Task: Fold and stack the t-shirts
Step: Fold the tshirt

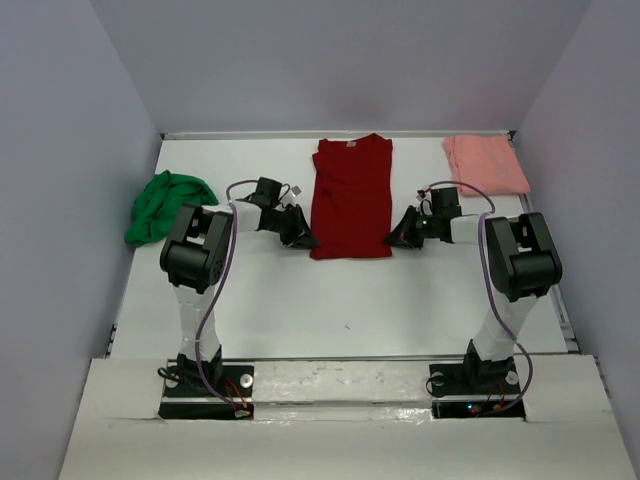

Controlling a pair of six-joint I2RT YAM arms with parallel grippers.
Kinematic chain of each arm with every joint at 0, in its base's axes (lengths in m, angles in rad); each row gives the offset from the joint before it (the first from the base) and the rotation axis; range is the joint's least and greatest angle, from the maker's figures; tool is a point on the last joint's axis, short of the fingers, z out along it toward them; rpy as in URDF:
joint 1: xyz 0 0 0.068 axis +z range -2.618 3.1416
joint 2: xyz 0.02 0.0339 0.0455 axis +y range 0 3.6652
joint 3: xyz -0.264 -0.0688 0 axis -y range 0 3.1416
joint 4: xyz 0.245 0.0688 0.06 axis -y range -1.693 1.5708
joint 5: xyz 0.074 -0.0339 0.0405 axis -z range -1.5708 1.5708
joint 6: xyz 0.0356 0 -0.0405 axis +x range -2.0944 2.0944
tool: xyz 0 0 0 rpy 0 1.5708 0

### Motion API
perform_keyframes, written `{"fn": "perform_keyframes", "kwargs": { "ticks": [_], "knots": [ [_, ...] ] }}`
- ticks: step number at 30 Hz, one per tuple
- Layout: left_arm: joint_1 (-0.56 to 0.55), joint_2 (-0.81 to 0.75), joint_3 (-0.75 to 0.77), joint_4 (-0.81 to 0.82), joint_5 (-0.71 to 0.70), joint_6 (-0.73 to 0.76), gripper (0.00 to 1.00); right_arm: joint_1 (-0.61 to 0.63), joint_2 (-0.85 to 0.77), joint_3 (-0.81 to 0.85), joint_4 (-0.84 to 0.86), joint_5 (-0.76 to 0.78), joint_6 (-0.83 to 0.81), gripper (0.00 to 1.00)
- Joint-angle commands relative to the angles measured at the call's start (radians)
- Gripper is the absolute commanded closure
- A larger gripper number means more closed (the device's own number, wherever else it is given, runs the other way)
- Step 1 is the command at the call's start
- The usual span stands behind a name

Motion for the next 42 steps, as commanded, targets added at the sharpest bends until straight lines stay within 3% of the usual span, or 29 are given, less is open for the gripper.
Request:
{"fn": "perform_keyframes", "kwargs": {
  "ticks": [1,10,19,24,34,42],
  "knots": [
    [-0.015,-0.046,-0.063,-0.022,-0.023,0.009,1.0,0.041,0.024,-0.072,-0.068,0.119,-0.034,1.0],
    [-0.057,-0.225,-0.215,0.004,-0.047,-0.031,1.0,0.059,-0.219,-0.193,-0.14,0.208,0.028,1.0],
    [-0.103,-0.518,-0.406,-0.01,-0.073,-0.108,1.0,0.137,-0.659,-0.294,-0.376,0.277,0.117,1.0],
    [-0.21,-0.71,-0.534,-0.003,-0.127,-0.22,1.0,0.183,-0.867,-0.343,-0.486,0.31,0.163,1.0],
    [-0.301,-1.026,-0.652,-0.074,-0.197,-0.364,1.0,0.326,-1.073,-0.389,-0.653,0.402,0.293,1.0],
    [-0.304,-1.022,-0.598,-0.141,-0.205,-0.333,1.0,0.36,-1.121,-0.304,-0.767,0.463,0.29,1.0]
  ]
}}
